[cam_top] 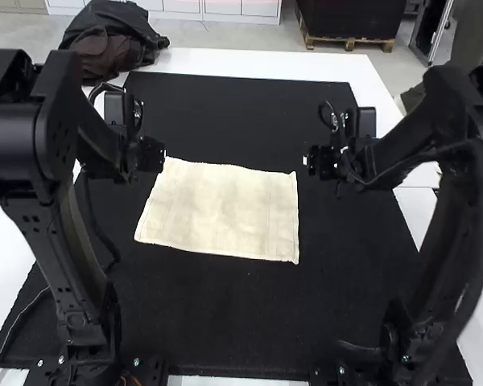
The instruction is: Fold the towel.
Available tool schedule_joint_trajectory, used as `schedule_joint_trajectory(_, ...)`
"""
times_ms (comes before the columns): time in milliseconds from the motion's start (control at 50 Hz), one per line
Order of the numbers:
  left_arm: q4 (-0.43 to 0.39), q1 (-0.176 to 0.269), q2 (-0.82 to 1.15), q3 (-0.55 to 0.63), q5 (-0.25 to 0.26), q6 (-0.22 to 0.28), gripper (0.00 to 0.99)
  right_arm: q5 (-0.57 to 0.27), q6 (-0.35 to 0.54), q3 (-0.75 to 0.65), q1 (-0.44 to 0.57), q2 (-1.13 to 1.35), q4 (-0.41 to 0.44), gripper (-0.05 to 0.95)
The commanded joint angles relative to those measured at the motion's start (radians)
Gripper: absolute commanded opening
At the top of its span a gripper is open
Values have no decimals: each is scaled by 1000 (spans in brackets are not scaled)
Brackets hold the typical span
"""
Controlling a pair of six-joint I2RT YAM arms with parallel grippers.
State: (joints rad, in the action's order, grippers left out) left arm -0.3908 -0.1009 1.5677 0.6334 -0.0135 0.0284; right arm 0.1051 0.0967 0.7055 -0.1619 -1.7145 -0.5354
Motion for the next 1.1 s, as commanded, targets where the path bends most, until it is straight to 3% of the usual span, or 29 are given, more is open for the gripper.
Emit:
schedule_joint_trajectory(0, -19, -8, 22, 5, 37, -18, 959, -10, -20, 48, -25, -37, -23, 908)
schedule_joint_trajectory(1080, -65, -6, 379, 227, 53, -19, 961, -4, -54, 253, -91, -330, -35, 908)
